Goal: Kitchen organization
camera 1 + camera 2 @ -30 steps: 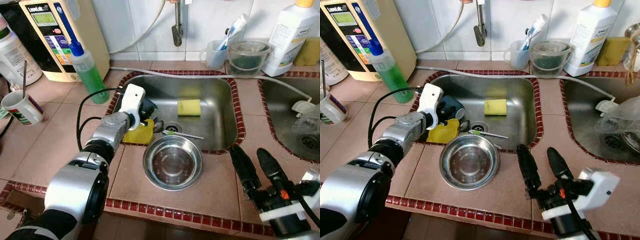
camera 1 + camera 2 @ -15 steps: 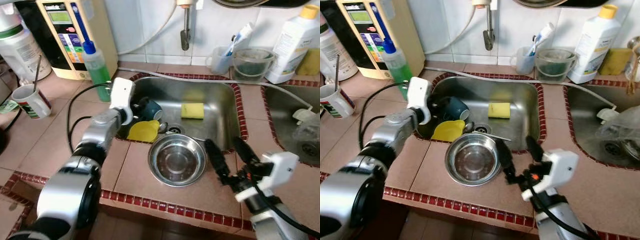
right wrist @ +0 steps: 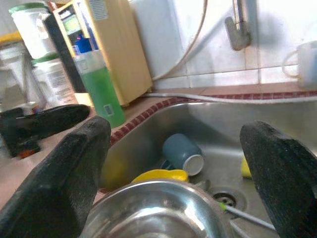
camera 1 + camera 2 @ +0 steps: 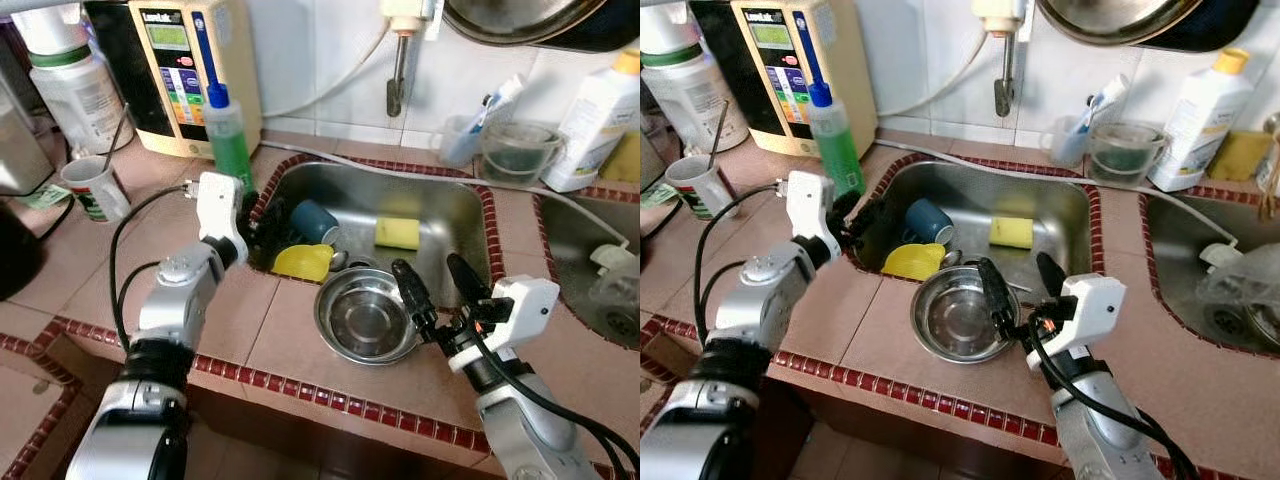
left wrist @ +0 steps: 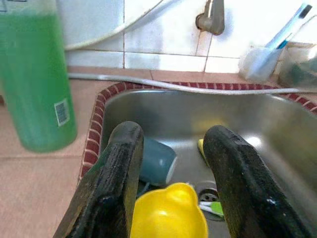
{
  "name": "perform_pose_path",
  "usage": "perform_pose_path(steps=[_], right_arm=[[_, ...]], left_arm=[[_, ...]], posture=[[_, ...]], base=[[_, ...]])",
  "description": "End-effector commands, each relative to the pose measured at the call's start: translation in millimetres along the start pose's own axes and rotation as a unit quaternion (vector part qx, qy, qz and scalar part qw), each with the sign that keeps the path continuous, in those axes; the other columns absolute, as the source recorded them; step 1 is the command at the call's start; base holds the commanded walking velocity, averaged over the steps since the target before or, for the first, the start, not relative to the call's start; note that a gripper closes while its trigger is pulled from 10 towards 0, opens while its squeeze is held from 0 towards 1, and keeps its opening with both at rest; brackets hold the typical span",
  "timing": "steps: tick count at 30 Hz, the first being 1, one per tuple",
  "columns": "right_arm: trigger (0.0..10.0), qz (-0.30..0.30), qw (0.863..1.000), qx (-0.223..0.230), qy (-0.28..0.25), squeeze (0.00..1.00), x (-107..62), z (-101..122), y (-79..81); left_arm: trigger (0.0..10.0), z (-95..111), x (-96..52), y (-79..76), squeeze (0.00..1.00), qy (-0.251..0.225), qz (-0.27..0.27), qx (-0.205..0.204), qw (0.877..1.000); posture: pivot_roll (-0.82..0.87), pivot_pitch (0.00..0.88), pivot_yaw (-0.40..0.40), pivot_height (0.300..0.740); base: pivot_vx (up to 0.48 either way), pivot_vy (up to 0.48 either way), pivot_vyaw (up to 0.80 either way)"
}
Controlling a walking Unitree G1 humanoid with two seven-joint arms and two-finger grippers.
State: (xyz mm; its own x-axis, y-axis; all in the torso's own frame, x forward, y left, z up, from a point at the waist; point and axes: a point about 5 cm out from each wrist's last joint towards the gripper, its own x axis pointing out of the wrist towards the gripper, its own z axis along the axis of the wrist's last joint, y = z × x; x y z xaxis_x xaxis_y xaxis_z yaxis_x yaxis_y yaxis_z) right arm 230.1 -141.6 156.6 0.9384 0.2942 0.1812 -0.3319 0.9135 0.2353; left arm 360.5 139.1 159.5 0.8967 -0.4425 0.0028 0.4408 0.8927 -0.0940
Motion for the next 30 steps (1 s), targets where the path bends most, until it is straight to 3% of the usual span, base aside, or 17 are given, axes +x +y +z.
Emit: perform_pose_path(steps=[1, 2, 3, 13, 16, 19, 23, 24, 30], right_arm=[[10.0, -0.013, 1.0, -0.008, -0.008, 0.21, 3.5, 2, -4.2], [10.0, -0.015, 1.0, -0.009, -0.009, 0.07, 4.9, 2, -5.1], [10.0, -0.018, 1.0, -0.013, -0.011, 0.0, 7.0, 2, -6.5], [10.0, -0.055, 0.998, -0.04, -0.017, 0.0, 17.9, -4, -16.4], [10.0, -0.065, 0.997, -0.04, -0.013, 0.0, 19.3, -9, -19.1], [10.0, -0.076, 0.996, -0.045, -0.002, 0.0, 20.0, -14, -22.0], [10.0, -0.085, 0.995, -0.047, 0.008, 0.0, 21.0, -19, -25.9], [10.0, -0.085, 0.995, -0.048, 0.009, 0.0, 21.5, -21, -26.7], [10.0, -0.087, 0.995, -0.05, 0.017, 0.0, 23.4, -24, -27.6]], left_arm=[[10.0, 9, -2.1, -2.7, 0.0, -0.012, -0.001, -0.007, 1.0], [10.0, 10, -3.6, -3.3, 0.0, -0.018, -0.001, -0.006, 1.0], [10.0, 11, -6.1, -4.5, 0.0, -0.022, -0.003, -0.002, 1.0], [10.0, 0, -26.3, -21.1, 0.0, -0.037, -0.015, 0.038, 0.998], [10.0, -7, -32.6, -28.7, 0.0, -0.031, -0.023, 0.026, 0.999], [10.0, -17, -42.3, -34.3, 0.0, -0.018, -0.048, 0.042, 0.998], [10.0, -32, -54.8, -32.2, 0.0, 0.011, -0.056, 0.047, 0.997], [10.0, -34, -57.3, -31.9, 1.0, 0.016, -0.056, 0.041, 0.997], [10.0, -33, -65.1, -35.6, 1.0, 0.021, -0.081, 0.029, 0.996]], posture=[[-0.06, 0.0, 0.04, 0.74], [-0.05, 0.0, 0.036, 0.74], [-0.05, 0.0, 0.032, 0.74], [-0.03, 0.0, 0.014, 0.74], [-0.02, 0.0, 0.01, 0.74], [-0.02, 0.0, 0.002, 0.74], [-0.01, 0.0, -0.005, 0.74], [-0.01, 0.0, -0.01, 0.74], [-0.01, 0.0, -0.018, 0.74]], base=[[0.0, 0.0, 0.0], [0.0, 0.0, 0.0], [0.0, 0.0, 0.0], [0.0, 0.0, 0.0], [0.0, 0.0, 0.0], [0.0, 0.0, 0.0], [0.0, 0.0, 0.0], [0.0, 0.0, 0.0], [0.0, 0.0, 0.0]])
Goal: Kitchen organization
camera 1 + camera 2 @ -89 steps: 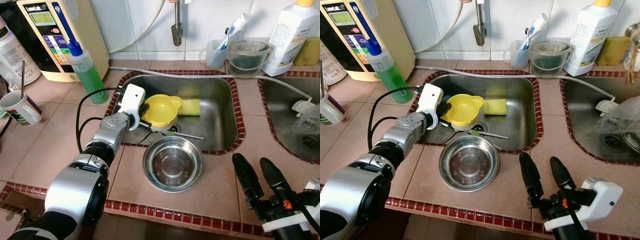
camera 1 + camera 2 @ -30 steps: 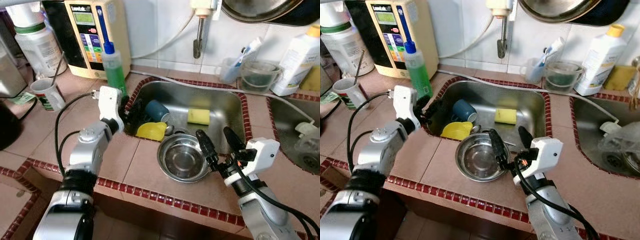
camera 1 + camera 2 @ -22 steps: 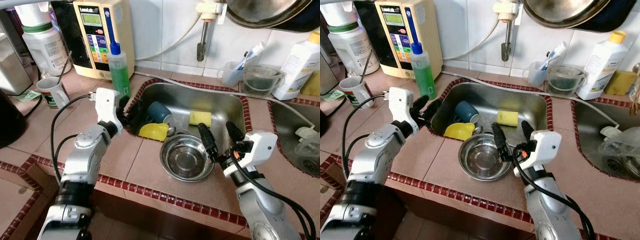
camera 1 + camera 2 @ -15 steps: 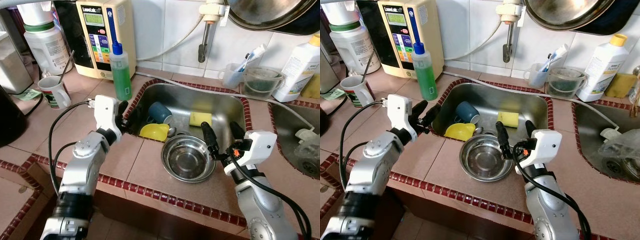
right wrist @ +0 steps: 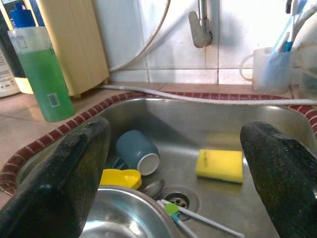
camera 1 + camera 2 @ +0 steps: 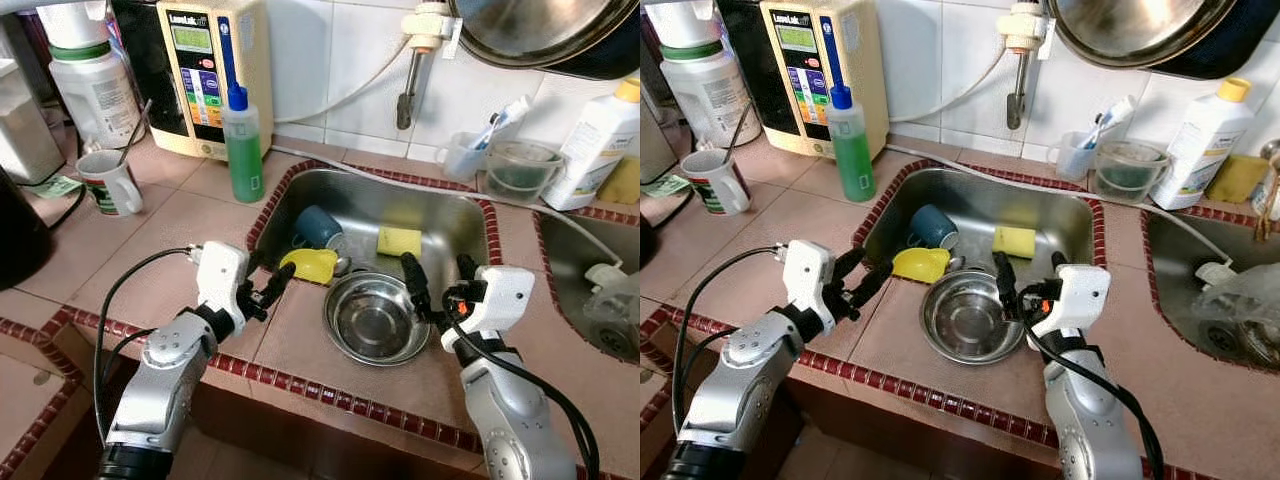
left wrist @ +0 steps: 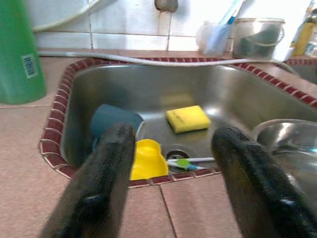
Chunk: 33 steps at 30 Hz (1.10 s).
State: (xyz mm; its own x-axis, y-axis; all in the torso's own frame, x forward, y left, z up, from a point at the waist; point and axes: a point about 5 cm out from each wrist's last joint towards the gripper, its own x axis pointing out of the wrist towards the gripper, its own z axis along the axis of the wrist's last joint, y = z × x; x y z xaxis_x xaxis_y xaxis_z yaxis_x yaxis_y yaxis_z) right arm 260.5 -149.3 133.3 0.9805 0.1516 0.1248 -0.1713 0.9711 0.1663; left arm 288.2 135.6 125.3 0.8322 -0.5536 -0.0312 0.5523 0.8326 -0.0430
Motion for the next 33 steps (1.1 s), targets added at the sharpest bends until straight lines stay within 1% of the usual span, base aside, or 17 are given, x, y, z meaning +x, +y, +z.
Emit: perform_pose_path(steps=[1, 3, 7, 10, 14, 20, 21, 22, 23, 25, 26, 29, 31, 33], right_arm=[[10.0, -0.009, 1.0, -0.002, 0.007, 0.0, 2.2, -2, -4.8], [10.0, -0.009, 1.0, -0.004, 0.01, 0.0, 2.4, -2, -5.2], [10.0, -0.011, 0.999, -0.014, 0.03, 0.0, 4.4, -7, -8.1], [10.0, -0.008, 0.999, -0.013, 0.051, 0.0, 7.4, -10, -8.9], [10.0, 0.01, 0.998, -0.016, 0.066, 0.0, 11.6, -12, -5.8], [10.0, 0.032, 0.996, -0.013, 0.08, 0.0, 13.7, -16, -2.5], [10.0, 0.045, 0.995, -0.009, 0.085, 0.0, 13.8, -17, -1.0], [10.0, 0.055, 0.994, -0.007, 0.092, 0.0, 13.6, -19, 0.3], [10.0, 0.065, 0.993, -0.005, 0.099, 0.0, 13.3, -20, 1.4], [10.0, 0.065, 0.993, -0.005, 0.099, 0.0, 13.3, -20, 1.4], [10.0, 0.074, 0.991, -0.002, 0.11, 0.0, 10.9, -23, 1.4], [10.0, 0.078, 0.99, 0.0, 0.116, 0.0, 9.1, -25, 1.1], [10.0, 0.087, 0.988, 0.0, 0.128, 0.0, 4.1, -29, -0.3], [10.0, 0.089, 0.986, 0.0, 0.139, 0.0, -2.4, -33, -3.5]], left_arm=[[10.0, 4, -2.1, -4.7, 1.0, -0.001, -0.021, 0.003, 1.0], [10.0, 5, -2.8, -5.1, 1.0, 0.0, -0.022, 0.005, 1.0], [10.0, 7, -6.4, -9.5, 1.0, 0.004, -0.043, 0.004, 0.999], [10.0, 9, -8.2, -13.6, 1.0, 0.008, -0.055, 0.014, 0.998], [10.0, 14, -11.2, -20.2, 1.0, 0.007, -0.077, 0.02, 0.997], [10.0, 13, -16.7, -29.3, 1.0, 0.014, -0.1, 0.031, 0.994], [10.0, 14, -19.3, -32.1, 0.45, 0.016, -0.109, 0.033, 0.993], [10.0, 14, -22.8, -35.4, 0.0, 0.016, -0.122, 0.038, 0.992], [10.0, 15, -26.5, -39.1, 0.0, 0.016, -0.137, 0.044, 0.989], [10.0, 15, -26.5, -39.1, 0.0, 0.016, -0.137, 0.044, 0.989], [10.0, 16, -31.6, -42.4, 0.0, 0.021, -0.152, 0.046, 0.987], [10.0, 16, -33.8, -44.3, 0.0, 0.022, -0.158, 0.049, 0.986], [10.0, 17, -37.5, -49.1, 0.0, 0.019, -0.173, 0.056, 0.983], [10.0, 18, -39.0, -52.3, 0.0, 0.017, -0.182, 0.055, 0.982]], posture=[[-0.01, 0.0, -0.02, 0.74], [-0.01, 0.0, -0.021, 0.74], [0.0, 0.0, -0.028, 0.74], [0.0, 0.0, -0.036, 0.74], [0.01, 0.0, -0.045, 0.74], [0.04, 0.0, -0.063, 0.74], [0.05, 0.0, -0.067, 0.74], [0.06, 0.0, -0.075, 0.74], [0.06, 0.0, -0.077, 0.74], [0.06, 0.0, -0.077, 0.74], [0.07, 0.0, -0.087, 0.74], [0.08, 0.0, -0.088, 0.74], [0.08, 0.0, -0.091, 0.74], [0.09, 0.0, -0.093, 0.74]], base=[[0.0, 0.0, 0.0], [0.0, 0.0, 0.0], [0.0, 0.0, 0.0], [0.0, 0.0, 0.0], [0.0, 0.0, 0.0], [0.0, 0.0, 0.0], [0.0, 0.0, 0.0], [0.0, 0.0, 0.0], [0.0, 0.0, 0.0], [0.0, 0.0, 0.0], [0.0, 0.0, 0.0], [0.0, 0.0, 0.0], [0.0, 0.0, 0.0], [0.0, 0.0, 0.0]])
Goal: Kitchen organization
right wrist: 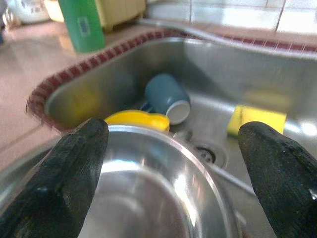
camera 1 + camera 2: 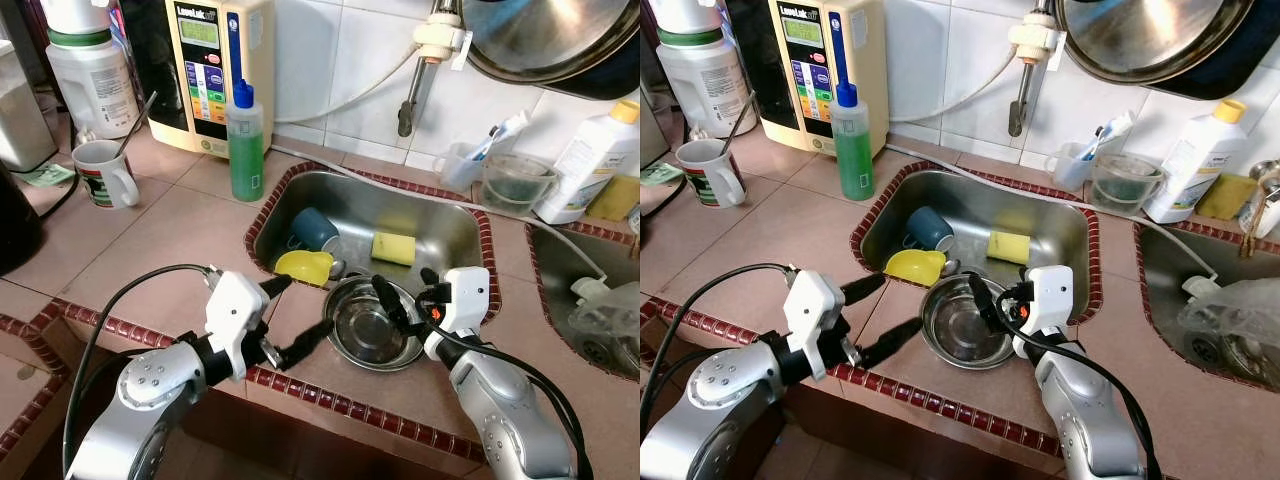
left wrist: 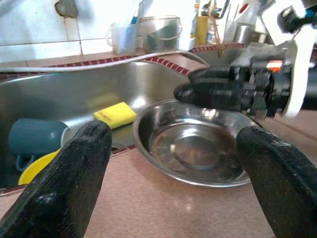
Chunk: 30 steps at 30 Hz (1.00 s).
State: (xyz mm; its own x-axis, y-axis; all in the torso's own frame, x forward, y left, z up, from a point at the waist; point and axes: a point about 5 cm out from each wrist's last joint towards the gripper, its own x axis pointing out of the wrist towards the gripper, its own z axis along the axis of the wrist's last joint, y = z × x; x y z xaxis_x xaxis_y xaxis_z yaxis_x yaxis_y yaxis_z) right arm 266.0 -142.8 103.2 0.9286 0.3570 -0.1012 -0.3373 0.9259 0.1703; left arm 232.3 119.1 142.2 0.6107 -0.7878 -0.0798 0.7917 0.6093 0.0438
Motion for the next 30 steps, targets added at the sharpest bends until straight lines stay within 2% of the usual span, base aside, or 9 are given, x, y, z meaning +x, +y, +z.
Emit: perform_pose_path(steps=[1, 6, 16, 22, 25, 26, 28, 29, 30], right_arm=[[10.0, 0.001, 1.0, -0.003, 0.018, 0.0, -8.3, -7, -4.4], [10.0, -0.003, 0.999, -0.007, 0.032, 0.0, -19.8, -14, -8.5], [10.0, -0.01, 0.999, 0.003, 0.031, 0.0, -24.2, -13, -10.0], [10.0, -0.022, 0.998, 0.049, 0.034, 0.0, -24.3, -16, -10.2], [10.0, -0.022, 0.997, 0.068, 0.036, 0.0, -23.0, -18, -8.5], [6.3, -0.025, 0.996, 0.081, 0.038, 0.0, -22.0, -19, -7.7], [6.3, -0.026, 0.995, 0.089, 0.038, 0.0, -21.3, -19, -7.2], [2.9, -0.026, 0.994, 0.097, 0.035, 0.0, -20.6, -19, -6.4], [2.9, -0.026, 0.994, 0.097, 0.035, 0.0, -20.6, -19, -6.4]], left_arm=[[10.0, 4, 0.7, -6.4, 0.0, -0.007, -0.02, 0.003, 1.0], [10.0, 6, -0.3, -4.1, 0.0, -0.005, -0.028, 0.009, 1.0], [10.0, 13, 3.1, 1.1, 0.0, -0.007, -0.046, 0.023, 0.999], [10.0, 14, 5.6, 0.6, 0.0, -0.005, -0.067, 0.028, 0.997], [10.0, 6, 6.7, -3.9, 0.0, 0.01, -0.08, 0.021, 0.996], [10.0, 3, 7.3, -6.4, 0.0, 0.015, -0.086, 0.024, 0.996], [10.0, 3, 7.9, -7.9, 0.0, 0.016, -0.089, 0.024, 0.996], [10.0, 3, 8.5, -8.8, 0.0, 0.016, -0.09, 0.021, 0.996], [10.0, 3, 8.5, -8.8, 0.0, 0.016, -0.09, 0.021, 0.996]], posture=[[0.09, 0.0, -0.095, 0.74], [0.08, 0.0, -0.088, 0.74], [0.06, 0.0, -0.07, 0.74], [0.06, 0.0, -0.064, 0.74], [0.05, 0.0, -0.063, 0.74], [0.05, 0.0, -0.06, 0.74], [0.05, 0.0, -0.06, 0.74], [0.05, 0.0, -0.06, 0.74], [0.05, 0.0, -0.06, 0.74]], base=[[0.0, 0.0, 0.0], [0.0, 0.0, 0.0], [0.0, 0.0, 0.0], [0.0, 0.0, 0.0], [0.0, 0.0, 0.0], [0.0, 0.0, 0.0], [0.0, 0.0, 0.0], [0.0, 0.0, 0.0], [0.0, 0.0, 0.0]])
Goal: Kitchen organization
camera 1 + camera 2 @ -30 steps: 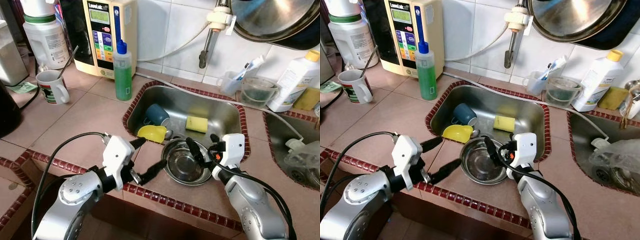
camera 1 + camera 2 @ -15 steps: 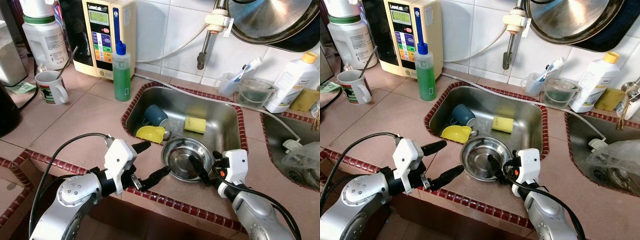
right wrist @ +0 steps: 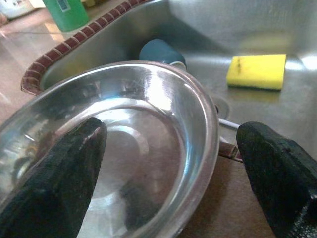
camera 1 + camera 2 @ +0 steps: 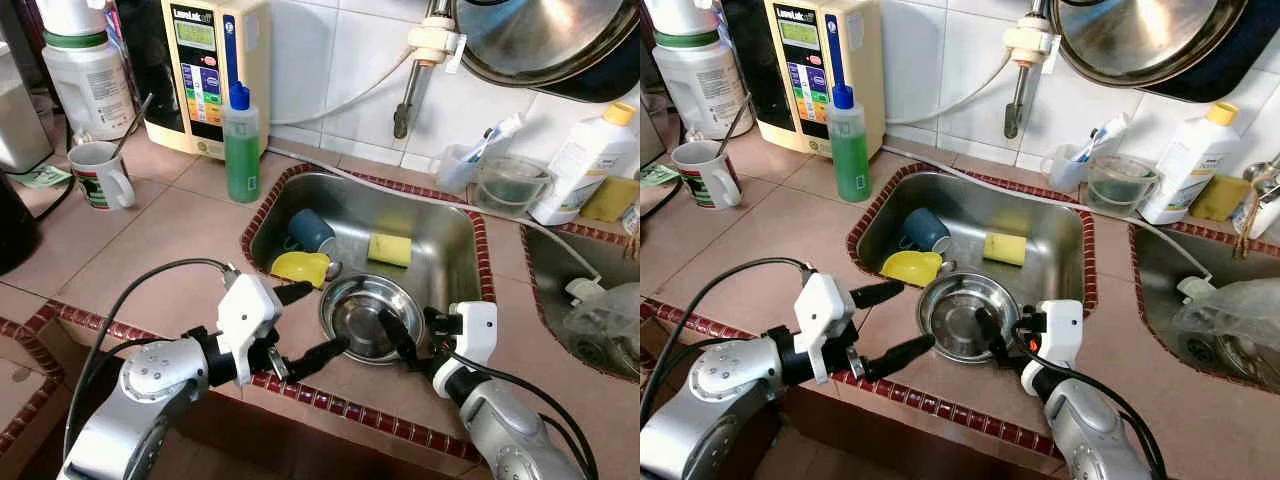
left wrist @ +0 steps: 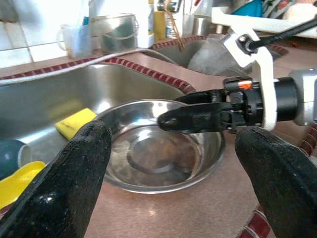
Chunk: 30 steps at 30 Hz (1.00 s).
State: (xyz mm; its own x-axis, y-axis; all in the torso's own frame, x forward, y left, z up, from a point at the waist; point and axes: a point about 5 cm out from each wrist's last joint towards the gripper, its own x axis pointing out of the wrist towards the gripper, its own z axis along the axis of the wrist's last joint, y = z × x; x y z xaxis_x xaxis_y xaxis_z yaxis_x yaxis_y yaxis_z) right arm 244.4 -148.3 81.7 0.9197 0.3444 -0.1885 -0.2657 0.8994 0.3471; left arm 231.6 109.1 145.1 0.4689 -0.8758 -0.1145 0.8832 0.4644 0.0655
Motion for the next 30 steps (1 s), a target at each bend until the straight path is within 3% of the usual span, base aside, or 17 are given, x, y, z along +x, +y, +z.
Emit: perform_pose_path(steps=[1, 5, 6, 7, 9, 11, 14, 30], right_arm=[[1.1, -0.014, 1.0, 0.011, -0.007, 0.0, -0.7, 5.8, -3.9], [1.3, -0.018, 1.0, 0.02, -0.002, 0.0, -0.5, 4.8, -4.8], [1.8, -0.018, 0.999, 0.027, -0.002, 0.0, -0.4, 4.3, -4.8], [0.0, -0.017, 0.999, 0.035, -0.001, 0.0, -0.5, 4.0, -4.7], [0.5, -0.023, 0.999, 0.037, 0.002, 0.0, -0.4, 2.9, -5.8], [0.0, -0.029, 0.999, 0.039, 0.005, 0.0, 0.1, 2.1, -7.3], [0.0, -0.035, 0.997, 0.064, 0.002, 0.0, 1.5, 3.6, -7.8], [0.0, -0.053, 0.994, 0.093, 0.006, 0.0, 3.7, 6.6, -12.9]], left_arm=[[10.0, -0.5, 2.0, -3.0, 0.0, 0.003, -0.009, 0.001, 1.0], [10.0, -0.5, 1.9, -4.4, 0.0, 0.005, -0.014, 0.0, 1.0], [10.0, -0.5, 2.0, -4.5, 0.0, 0.004, -0.014, 0.0, 1.0], [10.0, -0.5, 2.0, -4.6, 0.0, 0.004, -0.014, 0.001, 1.0], [10.0, -0.3, 2.2, -4.2, 0.0, 0.004, -0.014, 0.002, 1.0], [10.0, 1.3, 3.1, -1.0, 0.0, 0.002, -0.01, 0.003, 1.0], [10.0, 2.3, 3.3, 0.9, 0.0, 0.002, -0.01, 0.006, 1.0], [10.0, 2.1, 5.3, 0.6, 0.0, 0.0, -0.012, 0.005, 1.0]], posture=[[0.05, 0.0, -0.058, 0.74], [0.05, 0.0, -0.058, 0.74], [0.05, 0.0, -0.058, 0.74], [0.05, 0.0, -0.057, 0.74], [0.05, 0.0, -0.057, 0.74], [0.05, 0.0, -0.057, 0.74], [0.05, 0.0, -0.058, 0.74], [0.04, 0.0, -0.067, 0.74]], base=[[0.0, 0.0, 0.0], [0.0, 0.0, 0.0], [0.0, 0.0, 0.0], [0.0, 0.0, 0.0], [0.0, 0.0, 0.0], [0.0, 0.0, 0.0], [0.0, 0.0, 0.0], [0.0, 0.0, 0.0]])
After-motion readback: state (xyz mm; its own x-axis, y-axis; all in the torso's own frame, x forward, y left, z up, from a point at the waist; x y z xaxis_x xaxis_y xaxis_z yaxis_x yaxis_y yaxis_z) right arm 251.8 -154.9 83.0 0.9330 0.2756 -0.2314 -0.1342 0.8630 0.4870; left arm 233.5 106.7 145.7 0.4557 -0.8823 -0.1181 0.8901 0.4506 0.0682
